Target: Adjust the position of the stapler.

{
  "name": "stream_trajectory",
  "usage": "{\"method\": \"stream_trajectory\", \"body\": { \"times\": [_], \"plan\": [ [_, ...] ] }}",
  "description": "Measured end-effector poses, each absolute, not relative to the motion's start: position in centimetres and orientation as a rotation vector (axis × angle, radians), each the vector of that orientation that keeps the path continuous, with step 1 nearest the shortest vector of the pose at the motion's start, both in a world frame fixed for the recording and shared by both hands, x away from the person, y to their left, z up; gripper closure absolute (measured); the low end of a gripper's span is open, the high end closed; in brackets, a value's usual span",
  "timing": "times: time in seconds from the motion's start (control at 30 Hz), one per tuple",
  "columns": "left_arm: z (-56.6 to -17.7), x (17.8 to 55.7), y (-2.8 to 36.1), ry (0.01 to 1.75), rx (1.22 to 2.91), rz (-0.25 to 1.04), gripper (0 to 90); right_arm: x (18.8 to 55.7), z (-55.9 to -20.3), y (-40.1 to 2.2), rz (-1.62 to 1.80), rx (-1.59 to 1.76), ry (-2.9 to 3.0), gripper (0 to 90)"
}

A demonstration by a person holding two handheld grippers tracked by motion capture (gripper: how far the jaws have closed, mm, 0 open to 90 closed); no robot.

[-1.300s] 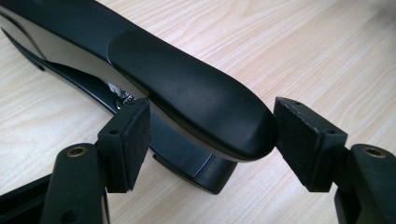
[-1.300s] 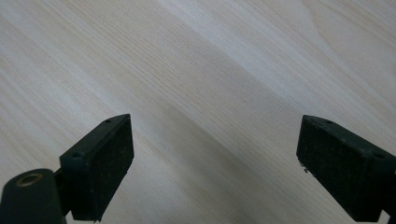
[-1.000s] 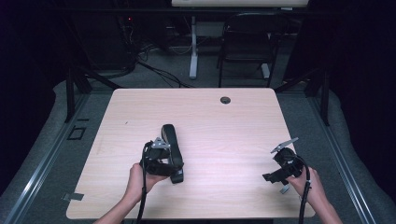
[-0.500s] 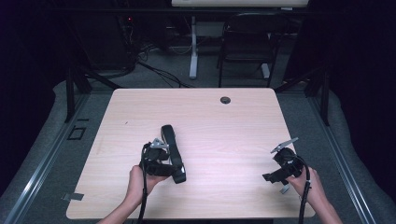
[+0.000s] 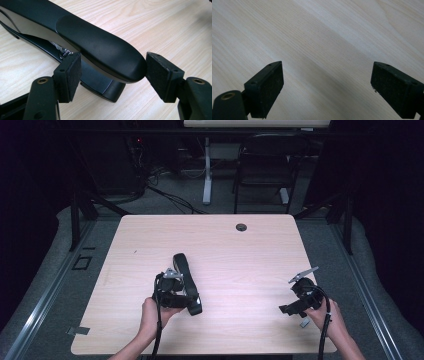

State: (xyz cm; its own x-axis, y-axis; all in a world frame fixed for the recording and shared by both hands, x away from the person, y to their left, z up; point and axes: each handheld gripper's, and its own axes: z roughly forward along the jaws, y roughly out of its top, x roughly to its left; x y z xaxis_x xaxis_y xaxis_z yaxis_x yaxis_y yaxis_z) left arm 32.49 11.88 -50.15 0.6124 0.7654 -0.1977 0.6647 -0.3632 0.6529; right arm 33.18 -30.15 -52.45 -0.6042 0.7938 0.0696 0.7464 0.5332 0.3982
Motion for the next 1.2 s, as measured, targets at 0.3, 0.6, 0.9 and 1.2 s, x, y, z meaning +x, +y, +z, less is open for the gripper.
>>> {"method": "stream_trajectory", "body": {
  "times": [0.3, 0.6, 0.9, 1.2],
  "plan": [
    [-50.2, 32.7, 10.7, 1.125, 2.102, 0.204, 31.2, 33.3, -52.5, -29.8, 0.62, 1.343, 2.639, 11.2],
    [-50.2, 32.9, 11.3, 1.108, 2.107, 0.145, 32.7, 33.2, -52.3, -29.8, 0.637, 1.36, 2.634, 11.2],
    [-49.7, 32.8, 13.9, 1.136, 2.095, 0.156, 18.3, 32.9, -51.7, -28.2, 0.717, 1.35, 2.646, 7.9],
    [-49.9, 34.6, 16.8, 1.213, 2.083, 0.174, 6.0, 33.7, -51.9, -25.3, 0.713, 1.342, 2.695, 2.2]
  ]
}}
